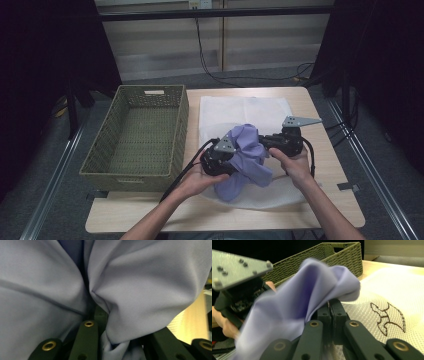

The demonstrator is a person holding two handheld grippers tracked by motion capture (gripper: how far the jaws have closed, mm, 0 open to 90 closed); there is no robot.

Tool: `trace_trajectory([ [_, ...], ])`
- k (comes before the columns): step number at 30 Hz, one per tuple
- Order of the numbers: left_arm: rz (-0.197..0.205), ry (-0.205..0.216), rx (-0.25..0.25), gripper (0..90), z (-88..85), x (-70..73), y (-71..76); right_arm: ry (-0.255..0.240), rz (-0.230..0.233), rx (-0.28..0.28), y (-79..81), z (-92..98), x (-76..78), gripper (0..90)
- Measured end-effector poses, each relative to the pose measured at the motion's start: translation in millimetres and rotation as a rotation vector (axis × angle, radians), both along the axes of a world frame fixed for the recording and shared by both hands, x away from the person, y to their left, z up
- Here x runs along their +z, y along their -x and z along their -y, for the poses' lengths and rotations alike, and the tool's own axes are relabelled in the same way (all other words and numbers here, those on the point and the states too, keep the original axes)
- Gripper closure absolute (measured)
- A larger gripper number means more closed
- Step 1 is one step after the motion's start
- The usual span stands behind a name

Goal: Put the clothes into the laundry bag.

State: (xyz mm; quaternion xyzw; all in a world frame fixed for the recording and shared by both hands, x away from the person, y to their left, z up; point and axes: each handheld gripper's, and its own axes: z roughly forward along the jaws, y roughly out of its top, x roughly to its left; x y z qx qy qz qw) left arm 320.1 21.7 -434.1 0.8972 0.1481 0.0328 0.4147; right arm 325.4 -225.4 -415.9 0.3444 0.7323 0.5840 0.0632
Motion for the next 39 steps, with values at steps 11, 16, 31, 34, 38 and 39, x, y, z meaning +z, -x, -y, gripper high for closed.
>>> trace_trajectory([
  [11,0.006,-0.055,-0.019,73.1,9.2,-17.2,2.2,-0.005,0.002,-0.002,0.0,0.8,0.2,88.0],
  [16,-0.005,-0.078,-0.025,73.1,11.9,-24.6,2.4,-0.004,0.003,-0.003,0.3,0.9,0.7,88.0],
  [31,-0.014,-0.144,-0.069,72.7,23.1,-41.5,9.8,-0.008,0.005,-0.008,0.8,1.1,1.5,88.0],
  [34,-0.035,-0.138,-0.059,72.2,22.9,-41.4,8.3,-0.008,0.008,-0.009,0.6,1.2,2.0,88.0],
  [38,-0.078,-0.085,-0.040,64.5,19.8,-39.4,4.1,0.000,0.003,0.001,1.1,-0.3,-0.2,88.0],
  [39,-0.083,-0.077,-0.052,60.2,18.3,-37.2,3.5,0.001,0.001,0.001,0.9,-1.0,-1.6,88.1],
])
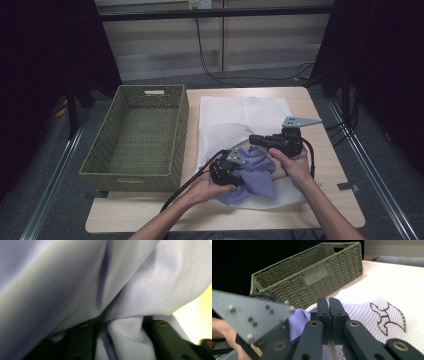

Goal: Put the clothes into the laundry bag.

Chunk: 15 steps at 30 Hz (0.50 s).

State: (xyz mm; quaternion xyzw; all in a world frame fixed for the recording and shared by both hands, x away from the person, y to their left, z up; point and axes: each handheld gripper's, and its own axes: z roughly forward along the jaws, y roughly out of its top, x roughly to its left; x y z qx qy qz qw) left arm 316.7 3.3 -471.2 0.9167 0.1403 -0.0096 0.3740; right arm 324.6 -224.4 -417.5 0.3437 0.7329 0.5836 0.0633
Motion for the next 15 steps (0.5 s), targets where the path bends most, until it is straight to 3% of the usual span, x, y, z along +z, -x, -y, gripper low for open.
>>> trace_trajectory([
  [5,-0.012,0.072,-0.028,53.2,-9.6,18.1,-0.5,0.003,-0.012,-0.001,-0.5,-0.9,-2.9,88.1],
  [9,-0.011,0.132,-0.021,52.6,-18.7,33.2,-0.8,0.004,-0.010,-0.005,-0.6,0.0,-2.6,88.0],
  [15,0.030,0.207,-0.006,53.2,-31.5,57.2,0.1,-0.001,-0.008,-0.007,-0.6,1.3,-1.9,88.0],
])
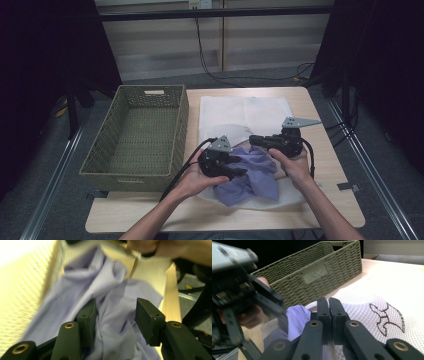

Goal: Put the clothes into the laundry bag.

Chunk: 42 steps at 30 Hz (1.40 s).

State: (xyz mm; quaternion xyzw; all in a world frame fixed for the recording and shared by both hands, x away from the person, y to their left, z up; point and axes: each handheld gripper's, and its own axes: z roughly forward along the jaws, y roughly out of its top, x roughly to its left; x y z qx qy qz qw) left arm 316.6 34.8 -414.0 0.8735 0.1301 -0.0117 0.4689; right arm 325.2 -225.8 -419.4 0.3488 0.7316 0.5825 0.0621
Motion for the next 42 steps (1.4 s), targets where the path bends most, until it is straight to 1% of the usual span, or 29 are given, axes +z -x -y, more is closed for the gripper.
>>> trace_trajectory([
  [1,-0.001,0.019,0.003,54.2,-2.4,2.8,-0.6,0.000,0.001,-0.001,-0.1,0.2,0.0,88.0],
  [2,-0.003,0.026,0.007,55.4,-4.1,4.8,-1.3,0.000,0.001,-0.001,-0.1,0.2,-0.1,88.0],
  [3,0.007,0.038,0.028,55.4,-6.6,6.9,-2.0,0.000,0.001,-0.001,-0.1,0.2,0.0,88.0],
  [5,0.018,0.038,0.046,55.3,-10.3,8.3,-4.6,-0.001,-0.002,0.000,0.2,0.2,0.4,88.0],
  [6,0.023,0.028,0.062,54.3,-12.3,8.6,-6.0,-0.001,-0.001,0.000,0.2,0.2,0.5,88.0],
  [7,0.029,0.031,0.074,52.0,-13.4,7.7,-7.0,-0.001,0.000,-0.001,0.2,0.2,0.7,88.0],
  [8,0.039,0.021,0.101,48.6,-14.9,6.6,-8.5,-0.001,0.002,0.000,0.1,0.3,0.8,88.0],
  [9,0.041,0.000,0.121,45.0,-16.1,5.7,-10.4,-0.002,0.007,0.003,-0.1,0.5,0.8,88.0],
  [11,0.026,-0.005,0.138,41.1,-16.5,2.4,-12.9,-0.002,0.006,0.002,-0.1,0.5,0.9,88.0],
  [12,0.029,-0.022,0.152,40.3,-15.8,1.0,-13.4,-0.001,0.004,0.002,-0.1,0.5,0.9,88.0],
  [13,0.030,-0.025,0.161,38.2,-14.8,-1.0,-14.4,-0.001,0.002,0.002,-0.1,0.3,0.8,88.0],
  [15,0.033,-0.043,0.182,37.6,-13.4,-5.3,-16.0,-0.001,0.000,0.001,-0.3,-0.1,0.5,88.0],
  [16,0.044,-0.062,0.183,36.7,-13.6,-6.8,-16.9,-0.001,0.001,0.002,-0.2,-0.2,0.7,88.0],
  [19,0.044,-0.068,0.206,33.8,-15.8,-8.2,-18.7,0.001,0.003,0.000,-0.1,0.4,0.9,88.0],
  [21,0.060,-0.085,0.235,31.5,-17.9,-7.8,-20.6,0.000,0.002,-0.002,-0.3,0.6,0.9,88.0],
  [23,0.041,-0.083,0.237,29.9,-19.4,-10.6,-22.8,-0.001,0.003,-0.002,-0.2,1.3,1.5,88.0],
  [24,0.042,-0.096,0.241,30.3,-19.7,-11.3,-22.8,-0.002,0.002,-0.004,-0.3,1.5,1.7,88.0],
  [25,0.050,-0.092,0.228,35.6,-20.2,-12.8,-22.4,-0.001,0.000,-0.006,-0.2,1.5,1.9,88.0],
  [27,0.042,-0.087,0.215,58.1,-21.0,-12.7,-21.0,-0.002,0.000,-0.005,-0.2,1.3,1.9,88.0],
  [28,0.053,-0.081,0.206,65.7,-21.6,-11.7,-21.0,-0.003,0.000,-0.003,-0.1,1.3,2.0,88.0],
  [30,0.037,-0.077,0.181,76.2,-22.6,-8.5,-20.5,-0.004,0.003,-0.008,-0.2,1.9,2.4,88.0],
  [31,0.049,-0.074,0.180,78.9,-22.7,-7.3,-18.6,-0.004,0.005,-0.008,-0.1,2.4,2.7,88.0],
  [33,0.048,-0.071,0.168,80.5,-22.0,-5.5,-17.4,-0.006,0.006,-0.009,-0.1,3.4,3.5,88.0],
  [35,0.060,-0.060,0.171,81.0,-20.8,-4.1,-16.0,-0.007,0.010,-0.013,-0.2,4.2,3.9,88.0],
  [36,0.059,-0.062,0.173,80.9,-20.4,-3.0,-15.3,-0.008,0.009,-0.014,-0.1,4.7,4.0,88.0],
  [38,0.060,-0.049,0.178,78.2,-19.0,-0.8,-13.7,-0.009,0.009,-0.015,-0.7,5.4,3.6,88.0],
  [39,0.067,-0.060,0.176,78.3,-18.8,0.7,-13.0,-0.011,0.003,-0.016,-0.6,5.7,3.4,88.0],
  [41,0.070,-0.052,0.180,78.6,-18.2,2.2,-12.0,-0.011,0.004,-0.016,-0.8,5.9,3.3,88.1],
  [42,0.065,-0.047,0.171,79.0,-18.1,2.4,-12.2,-0.011,0.005,-0.018,-0.6,5.9,3.6,88.0],
])
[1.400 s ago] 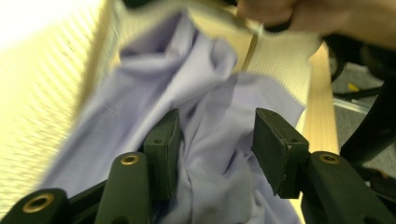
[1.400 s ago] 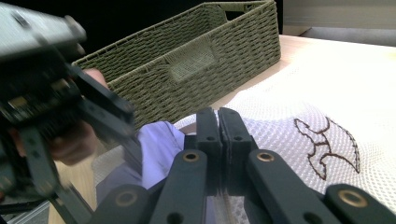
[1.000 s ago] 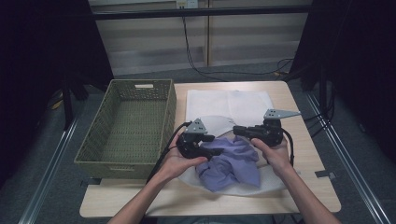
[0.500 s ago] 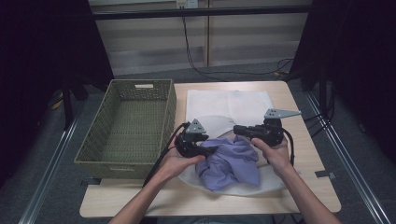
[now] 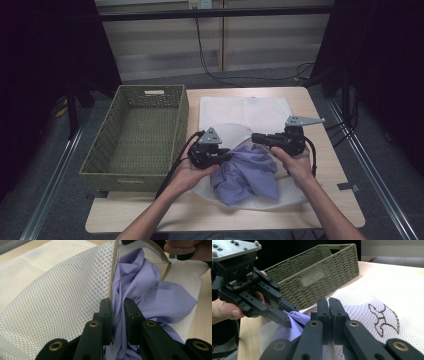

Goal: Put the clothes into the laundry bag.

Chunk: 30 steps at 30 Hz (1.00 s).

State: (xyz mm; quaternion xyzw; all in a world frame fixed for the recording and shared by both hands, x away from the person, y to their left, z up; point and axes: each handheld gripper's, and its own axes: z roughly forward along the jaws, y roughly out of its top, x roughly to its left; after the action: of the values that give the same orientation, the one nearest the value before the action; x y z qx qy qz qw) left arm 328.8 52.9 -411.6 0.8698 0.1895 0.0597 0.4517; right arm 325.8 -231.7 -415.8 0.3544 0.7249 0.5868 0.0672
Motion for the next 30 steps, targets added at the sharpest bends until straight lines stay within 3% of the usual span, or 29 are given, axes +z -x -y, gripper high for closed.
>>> trace_trajectory([
  [1,0.010,-0.010,0.004,79.9,0.0,1.3,1.3,0.000,0.001,0.000,0.0,0.0,0.1,88.1],
  [9,0.016,0.049,-0.026,83.5,-0.7,10.5,5.3,0.003,-0.002,0.003,-0.2,-0.6,0.2,88.1],
  [11,0.003,0.041,-0.057,89.5,2.2,10.8,7.0,0.005,-0.001,0.003,-0.4,-1.7,-0.1,88.1],
  [14,-0.007,0.008,-0.063,89.6,10.6,5.3,8.8,0.003,0.000,0.006,-0.1,-3.0,0.3,88.0],
  [18,-0.024,-0.002,-0.056,87.9,15.5,-4.6,7.4,0.004,0.008,0.002,0.2,-3.2,1.6,88.1],
  [21,-0.047,-0.021,-0.069,79.8,17.4,-12.6,4.5,0.005,0.008,0.006,0.4,-3.8,1.5,88.0],
  [23,-0.073,-0.024,-0.086,66.4,19.5,-16.8,3.5,0.004,0.009,0.007,0.6,-4.2,1.5,88.0],
  [26,-0.078,-0.065,-0.132,55.5,23.0,-23.2,5.3,0.005,0.007,0.006,0.6,-3.9,1.4,88.0],
  [30,-0.091,-0.073,-0.159,45.8,28.1,-32.5,8.4,0.008,0.005,0.011,0.8,-4.7,0.9,88.0],
])
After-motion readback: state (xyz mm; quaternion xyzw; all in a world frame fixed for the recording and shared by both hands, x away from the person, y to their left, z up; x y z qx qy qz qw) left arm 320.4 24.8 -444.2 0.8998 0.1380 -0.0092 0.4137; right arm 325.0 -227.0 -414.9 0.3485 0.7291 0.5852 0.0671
